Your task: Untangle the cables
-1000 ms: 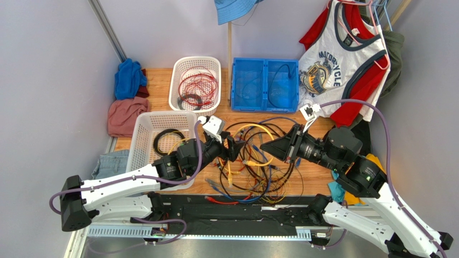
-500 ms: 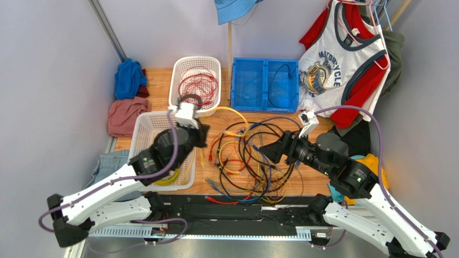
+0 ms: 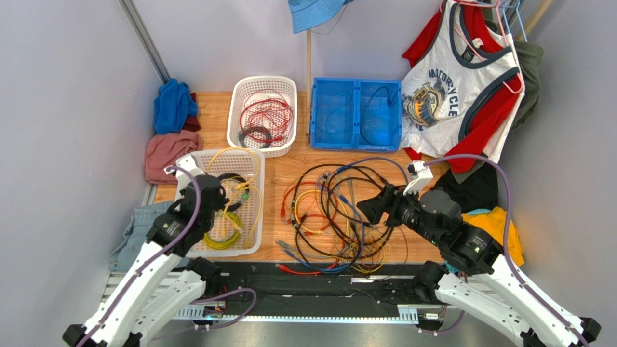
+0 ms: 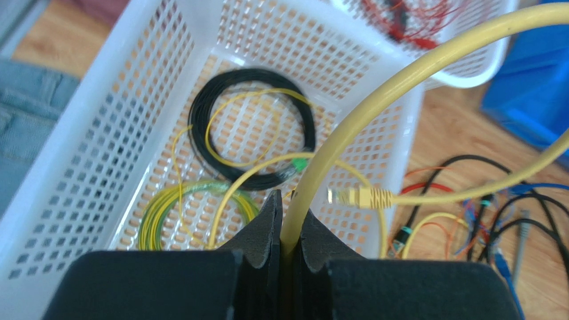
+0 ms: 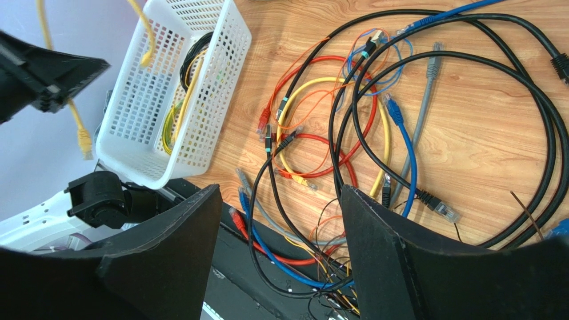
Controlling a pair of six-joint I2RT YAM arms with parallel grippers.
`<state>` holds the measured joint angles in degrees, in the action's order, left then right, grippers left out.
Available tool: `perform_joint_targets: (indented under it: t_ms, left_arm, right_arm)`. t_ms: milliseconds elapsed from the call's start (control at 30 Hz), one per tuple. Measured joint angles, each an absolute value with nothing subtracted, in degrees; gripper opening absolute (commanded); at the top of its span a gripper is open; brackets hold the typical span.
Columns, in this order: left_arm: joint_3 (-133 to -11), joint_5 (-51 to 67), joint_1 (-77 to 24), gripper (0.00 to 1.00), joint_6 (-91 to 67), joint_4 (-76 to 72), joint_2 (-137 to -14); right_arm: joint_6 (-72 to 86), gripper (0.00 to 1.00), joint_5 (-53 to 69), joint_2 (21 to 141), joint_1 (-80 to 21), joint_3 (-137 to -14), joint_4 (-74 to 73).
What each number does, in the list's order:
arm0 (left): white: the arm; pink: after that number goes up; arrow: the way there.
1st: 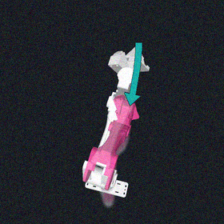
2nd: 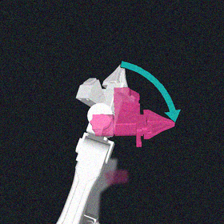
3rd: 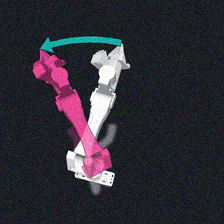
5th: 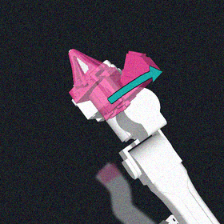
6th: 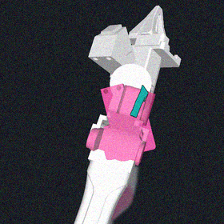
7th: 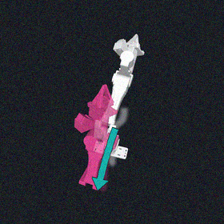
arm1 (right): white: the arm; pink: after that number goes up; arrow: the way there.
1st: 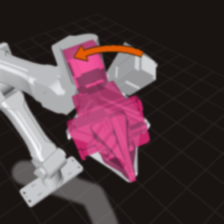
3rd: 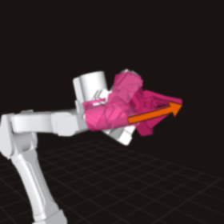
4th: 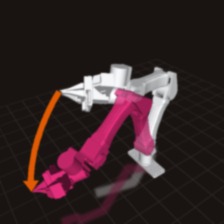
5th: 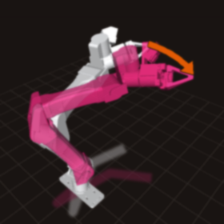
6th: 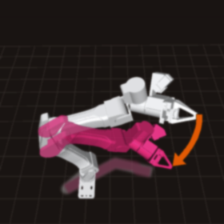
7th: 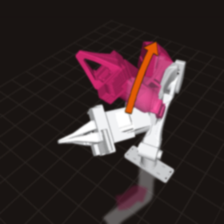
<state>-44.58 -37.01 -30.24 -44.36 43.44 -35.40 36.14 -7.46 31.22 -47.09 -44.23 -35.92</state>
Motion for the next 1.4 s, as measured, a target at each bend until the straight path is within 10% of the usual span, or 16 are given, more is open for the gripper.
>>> perform_joint_targets:
  t_ms: [200, 400, 767, 1167, 1400]
  left_arm:
    - [-39.27, -26.96, -16.23, 0.18, -49.19, 44.31, -41.91]
    - [-39.92, -20.38, -8.05, 0.94, -49.74, 45.43, -44.12]
    - [-43.27, -3.88, -10.37, 0.97, -48.90, 38.52, -32.51]
    - [-43.35, -17.54, -55.72, 0.98, -50.24, 28.10, -55.24]
    - [-42.83, -21.02, -56.42, 0.68, -49.82, 21.34, -66.92]
  right_arm:
    - [36.14, 0.69, -7.49, 30.41, -47.09, -42.83, -35.88]
    - [35.77, 0.69, -7.97, 29.52, -47.09, -42.68, -35.86]
    - [35.46, 0.69, -8.49, 34.00, -47.09, -40.71, -32.49]
    - [35.05, 0.60, -7.44, 45.36, -47.09, -32.99, -27.18]
    - [35.07, 0.59, -7.49, 46.59, -47.09, -33.06, -27.20]
